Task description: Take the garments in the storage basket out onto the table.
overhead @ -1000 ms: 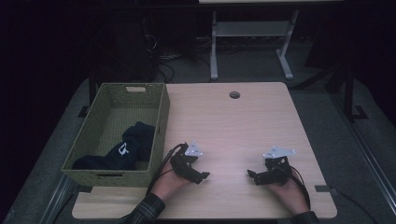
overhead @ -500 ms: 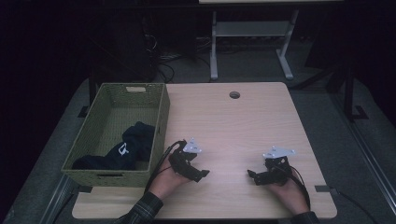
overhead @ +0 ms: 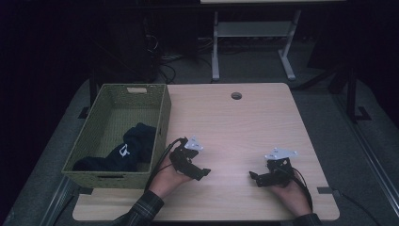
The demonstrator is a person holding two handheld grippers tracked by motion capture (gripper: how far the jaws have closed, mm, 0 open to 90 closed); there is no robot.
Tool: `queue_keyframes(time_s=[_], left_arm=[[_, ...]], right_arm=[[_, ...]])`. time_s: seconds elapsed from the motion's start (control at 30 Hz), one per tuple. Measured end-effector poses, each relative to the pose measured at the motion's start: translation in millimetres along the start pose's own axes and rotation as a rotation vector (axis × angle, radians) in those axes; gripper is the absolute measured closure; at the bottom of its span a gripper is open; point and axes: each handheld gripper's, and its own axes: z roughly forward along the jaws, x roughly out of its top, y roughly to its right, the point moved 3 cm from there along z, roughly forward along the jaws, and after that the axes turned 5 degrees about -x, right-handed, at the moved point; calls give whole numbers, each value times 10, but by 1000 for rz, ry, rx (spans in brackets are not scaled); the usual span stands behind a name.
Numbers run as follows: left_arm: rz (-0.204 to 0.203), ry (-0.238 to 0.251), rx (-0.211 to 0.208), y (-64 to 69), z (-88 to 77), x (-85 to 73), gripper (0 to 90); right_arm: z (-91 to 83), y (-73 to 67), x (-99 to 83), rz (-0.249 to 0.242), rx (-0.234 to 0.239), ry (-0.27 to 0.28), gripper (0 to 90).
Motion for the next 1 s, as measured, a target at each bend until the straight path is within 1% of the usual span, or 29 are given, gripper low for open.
queue_keyframes(time_s=[0.03, 0.07, 0.1, 0.13, 0.3, 0.4, 0.43, 0.5, 0.53, 0.67, 0.7, 0.73, 0.77, 0.8, 0.93, 1.0], left_arm=[[9, -2, 3, -5, -11, 11, 145], [2, -2, 1, 5, -21, 21, 145], [10, -3, 6, 1, -34, 32, 145], [2, -4, 5, 7, -43, 40, 145], [9, -9, 5, 15, -90, 81, 145], [3, -9, 3, 22, -120, 103, 145], [9, -9, 7, 18, -130, 112, 145], [4, -9, 0, 25, -146, 127, 145], [13, -13, 6, 30, -162, 144, 145], [17, -15, 5, 25, -188, 163, 145], [12, -15, 1, 29, -200, 169, 145], [18, -15, 3, 24, -209, 178, 145], [16, -17, 3, 28, -219, 186, 145], [25, -18, 3, 23, -232, 197, 145], [25, -11, 4, 16, -275, 237, 145], [30, -18, 1, 10, -293, 254, 145]], right_arm=[[0, 0, 0, -1, 0, 0, 24], [0, 0, 0, 0, 0, 0, 24], [0, 1, 0, -1, 0, 0, 24], [0, 0, 0, 0, 0, 0, 24], [0, 0, 0, 0, 0, 0, 24], [0, 0, 0, 0, 0, 0, 24], [0, 0, 0, 0, 0, 0, 24], [0, 0, 0, 1, 0, 0, 24], [0, -1, 0, 1, 0, 0, 25], [0, -1, 0, 1, 0, 0, 25], [0, -1, 0, 1, 0, 0, 25], [0, 0, 0, 0, 0, 1, 25], [0, -1, 0, 1, 0, 0, 25], [0, -1, 0, 1, 0, 0, 24], [0, 0, 0, 0, 0, 1, 25], [0, -1, 0, 0, 0, 1, 25]])
